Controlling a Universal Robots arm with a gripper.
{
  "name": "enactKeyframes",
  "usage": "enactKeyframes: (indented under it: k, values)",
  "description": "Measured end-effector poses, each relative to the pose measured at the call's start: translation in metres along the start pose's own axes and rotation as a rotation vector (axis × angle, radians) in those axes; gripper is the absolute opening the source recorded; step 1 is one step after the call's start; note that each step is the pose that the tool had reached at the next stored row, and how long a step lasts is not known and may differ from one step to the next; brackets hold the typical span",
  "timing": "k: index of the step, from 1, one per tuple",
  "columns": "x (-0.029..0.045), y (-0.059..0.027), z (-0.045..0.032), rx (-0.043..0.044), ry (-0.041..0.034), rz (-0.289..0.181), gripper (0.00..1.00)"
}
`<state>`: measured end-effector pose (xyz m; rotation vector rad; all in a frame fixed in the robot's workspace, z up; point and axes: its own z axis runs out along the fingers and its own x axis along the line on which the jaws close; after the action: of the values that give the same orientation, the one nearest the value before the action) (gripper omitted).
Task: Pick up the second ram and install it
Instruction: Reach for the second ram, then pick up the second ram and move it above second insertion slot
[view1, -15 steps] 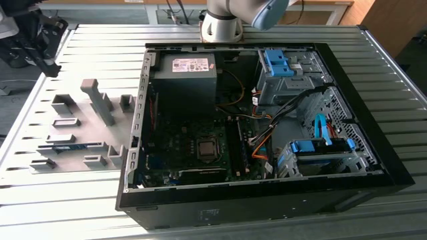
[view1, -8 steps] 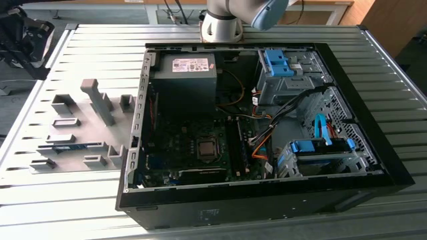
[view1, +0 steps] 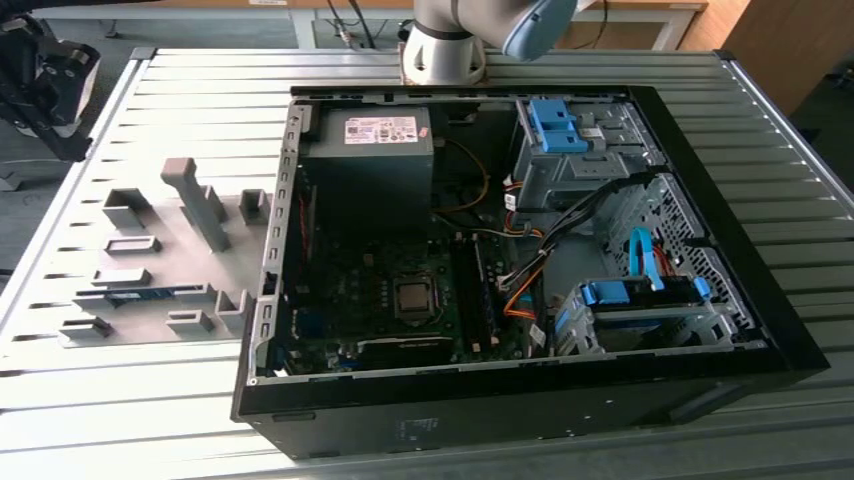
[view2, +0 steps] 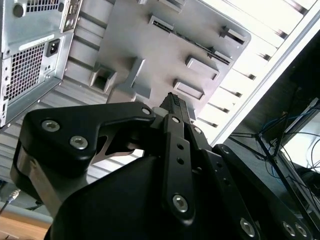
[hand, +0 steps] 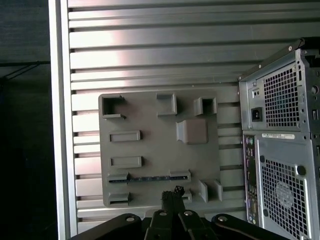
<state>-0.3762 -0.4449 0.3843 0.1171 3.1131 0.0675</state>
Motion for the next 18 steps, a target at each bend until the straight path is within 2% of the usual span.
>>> enactKeyframes:
  k: [2, 15, 18]
  values:
    - [0.0019, -0.0006, 0.0, 0.0, 0.0, 0.0, 0.1]
    - [0.0025, -0.0006, -0.0001, 0.0, 0.0001, -0.001, 0.1]
    - [0.0026, -0.0006, -0.0001, -0.0003, 0.0006, -0.013, 0.1]
